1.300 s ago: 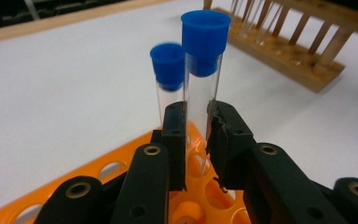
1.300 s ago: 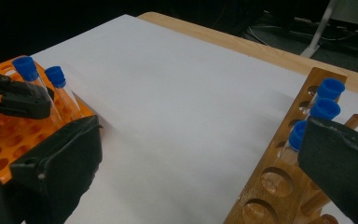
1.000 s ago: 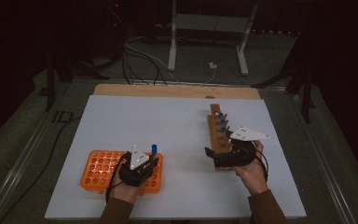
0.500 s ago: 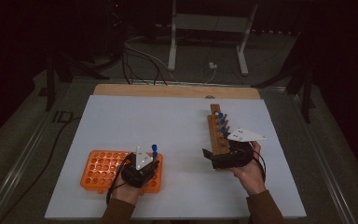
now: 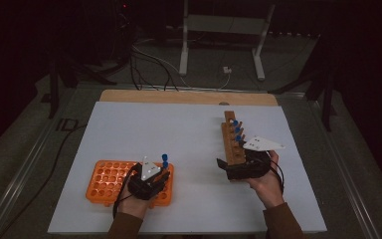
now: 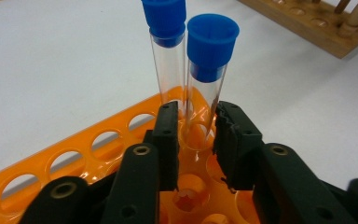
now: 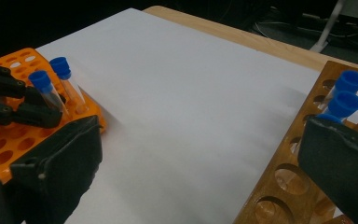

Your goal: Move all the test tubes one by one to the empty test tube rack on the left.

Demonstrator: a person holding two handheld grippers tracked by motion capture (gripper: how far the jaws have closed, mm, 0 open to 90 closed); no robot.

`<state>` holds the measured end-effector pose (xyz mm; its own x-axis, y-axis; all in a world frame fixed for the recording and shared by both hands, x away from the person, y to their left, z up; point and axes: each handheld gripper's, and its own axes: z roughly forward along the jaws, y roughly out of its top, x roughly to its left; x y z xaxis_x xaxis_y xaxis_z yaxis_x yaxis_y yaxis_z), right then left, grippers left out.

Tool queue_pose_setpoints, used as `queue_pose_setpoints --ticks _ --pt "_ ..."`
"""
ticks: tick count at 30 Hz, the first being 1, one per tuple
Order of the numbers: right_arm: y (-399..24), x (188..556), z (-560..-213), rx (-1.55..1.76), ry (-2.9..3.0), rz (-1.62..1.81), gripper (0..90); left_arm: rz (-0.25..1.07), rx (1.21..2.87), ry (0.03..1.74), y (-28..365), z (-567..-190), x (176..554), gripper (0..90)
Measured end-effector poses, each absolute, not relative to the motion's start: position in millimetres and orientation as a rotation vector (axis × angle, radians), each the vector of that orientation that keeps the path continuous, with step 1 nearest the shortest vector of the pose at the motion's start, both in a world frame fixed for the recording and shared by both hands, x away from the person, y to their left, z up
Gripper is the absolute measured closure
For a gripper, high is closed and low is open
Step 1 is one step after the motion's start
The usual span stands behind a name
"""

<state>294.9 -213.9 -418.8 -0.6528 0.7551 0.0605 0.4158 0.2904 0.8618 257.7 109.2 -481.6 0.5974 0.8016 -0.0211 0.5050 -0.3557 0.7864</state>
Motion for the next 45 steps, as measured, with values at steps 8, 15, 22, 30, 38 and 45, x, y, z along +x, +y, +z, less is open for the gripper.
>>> queue_pose_setpoints --ticks 8,15,22,30,38,45 --pt "-217 298 -418 1.059 2.194 1.273 1.8 0.474 1.968 0.993 117 -474 254 51.2" --pt "-222 308 -418 1.089 2.159 1.25 1.9 0.492 1.882 1.003 125 -467 255 24.7" --pt "-230 323 -426 1.157 2.14 1.188 13.4 0.489 1.809 1.055 135 -465 259 0.3" --pt "-232 338 -441 1.191 2.114 1.101 46.7 0.487 1.807 1.046 137 -465 259 0.3" --pt "-226 345 -447 1.201 2.085 1.034 71.7 0.487 1.81 1.055 137 -466 259 0.3" --pt "-226 347 -449 1.201 2.073 1.008 75.7 0.489 1.821 1.051 136 -467 259 0.3"
